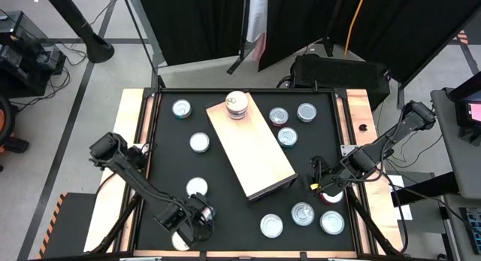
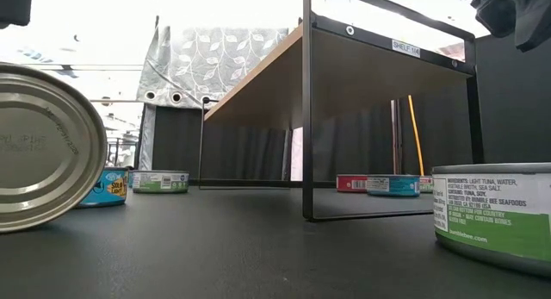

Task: Stack canned seafood by type on shelf
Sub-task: Stack the blue-pink tuna can on top of the stacked blue-pink tuna can on the shelf

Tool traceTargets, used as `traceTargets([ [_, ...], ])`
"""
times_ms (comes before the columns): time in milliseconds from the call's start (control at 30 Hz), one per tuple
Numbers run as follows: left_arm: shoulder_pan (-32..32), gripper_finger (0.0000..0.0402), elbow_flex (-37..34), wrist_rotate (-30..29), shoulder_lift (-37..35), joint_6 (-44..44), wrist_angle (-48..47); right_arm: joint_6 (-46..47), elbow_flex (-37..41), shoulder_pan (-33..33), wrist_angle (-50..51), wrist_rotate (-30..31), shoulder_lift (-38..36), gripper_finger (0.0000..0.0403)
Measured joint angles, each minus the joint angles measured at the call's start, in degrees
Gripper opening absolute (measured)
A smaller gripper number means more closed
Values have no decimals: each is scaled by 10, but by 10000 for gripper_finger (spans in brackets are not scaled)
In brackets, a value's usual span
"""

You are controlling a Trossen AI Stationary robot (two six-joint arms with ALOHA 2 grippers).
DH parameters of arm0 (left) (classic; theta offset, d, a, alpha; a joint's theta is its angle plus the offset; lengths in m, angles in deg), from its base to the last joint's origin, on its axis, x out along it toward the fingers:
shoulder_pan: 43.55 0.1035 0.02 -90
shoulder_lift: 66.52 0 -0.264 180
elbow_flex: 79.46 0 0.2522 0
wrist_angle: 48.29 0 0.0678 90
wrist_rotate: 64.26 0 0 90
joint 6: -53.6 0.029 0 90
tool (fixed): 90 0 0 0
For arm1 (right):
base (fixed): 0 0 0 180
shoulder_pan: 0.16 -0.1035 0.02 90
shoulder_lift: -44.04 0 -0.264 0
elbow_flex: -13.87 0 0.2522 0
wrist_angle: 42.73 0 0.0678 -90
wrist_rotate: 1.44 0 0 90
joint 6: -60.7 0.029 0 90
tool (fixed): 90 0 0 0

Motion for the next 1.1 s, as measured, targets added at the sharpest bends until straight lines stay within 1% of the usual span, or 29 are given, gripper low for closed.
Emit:
traceTargets([
  [133,0,395,0,0,33,1,29,-1,0,0,5,0,0,4],
  [200,2,380,0,3,45,1,33,-2,0,3,5,-1,0,4],
  [267,3,351,0,7,54,-4,32,-9,0,6,5,-14,0,4],
  [333,3,308,0,1,56,0,29,-19,0,10,4,-28,0,4],
  [400,6,255,0,-2,50,2,17,-24,0,11,3,-30,0,4],
  [467,7,195,0,-3,34,32,10,-25,0,11,3,-30,-2,4],
  [500,9,187,1,-7,22,54,9,-25,0,11,2,-30,-3,4],
  [567,11,189,13,-31,-4,97,-6,-27,0,11,-4,-28,-4,4],
  [667,20,189,36,-94,-47,186,-22,-48,0,11,-40,0,-5,4],
  [833,56,189,74,-187,-126,380,-23,-140,0,21,-181,94,-5,4],
  [900,78,189,92,-217,-158,469,-21,-196,0,33,-251,120,-5,4],
  [1000,114,189,125,-279,-196,606,-20,-301,-12,67,-334,135,-5,4],
  [1067,143,189,143,-321,-218,704,-9,-391,-32,101,-372,138,-5,4],
  [1100,160,189,151,-333,-227,759,4,-442,-48,120,-385,136,-5,4],
])
